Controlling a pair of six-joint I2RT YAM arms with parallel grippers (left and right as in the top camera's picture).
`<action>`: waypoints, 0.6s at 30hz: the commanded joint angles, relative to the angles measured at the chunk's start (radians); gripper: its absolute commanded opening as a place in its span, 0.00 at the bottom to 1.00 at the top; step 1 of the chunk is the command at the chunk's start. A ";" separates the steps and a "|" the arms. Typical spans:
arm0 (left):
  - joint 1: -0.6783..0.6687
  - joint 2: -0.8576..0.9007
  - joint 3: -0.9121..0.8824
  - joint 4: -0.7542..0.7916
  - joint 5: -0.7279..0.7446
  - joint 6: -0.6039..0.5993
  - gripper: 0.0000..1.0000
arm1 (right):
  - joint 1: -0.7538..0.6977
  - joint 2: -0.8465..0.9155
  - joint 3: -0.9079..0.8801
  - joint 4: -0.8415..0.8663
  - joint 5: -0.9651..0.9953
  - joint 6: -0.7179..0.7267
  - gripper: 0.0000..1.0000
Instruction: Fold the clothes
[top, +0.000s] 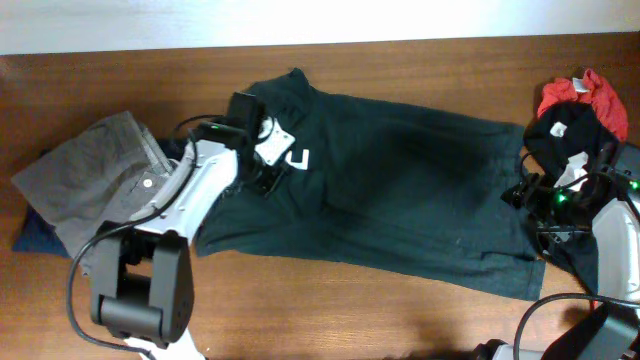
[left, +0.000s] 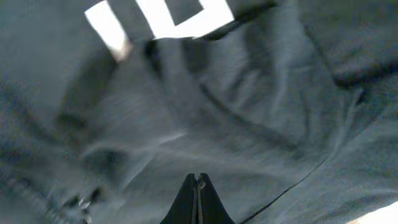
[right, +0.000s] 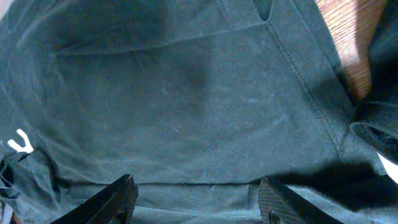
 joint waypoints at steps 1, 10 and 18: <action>-0.048 0.016 0.004 0.014 0.006 0.092 0.00 | 0.005 -0.014 0.015 -0.003 0.026 -0.010 0.68; -0.095 0.134 0.004 0.045 -0.182 0.065 0.00 | 0.005 -0.014 0.015 -0.009 0.029 -0.010 0.68; -0.095 0.138 0.008 0.168 -0.462 -0.073 0.00 | 0.005 -0.014 0.015 -0.011 0.029 -0.010 0.67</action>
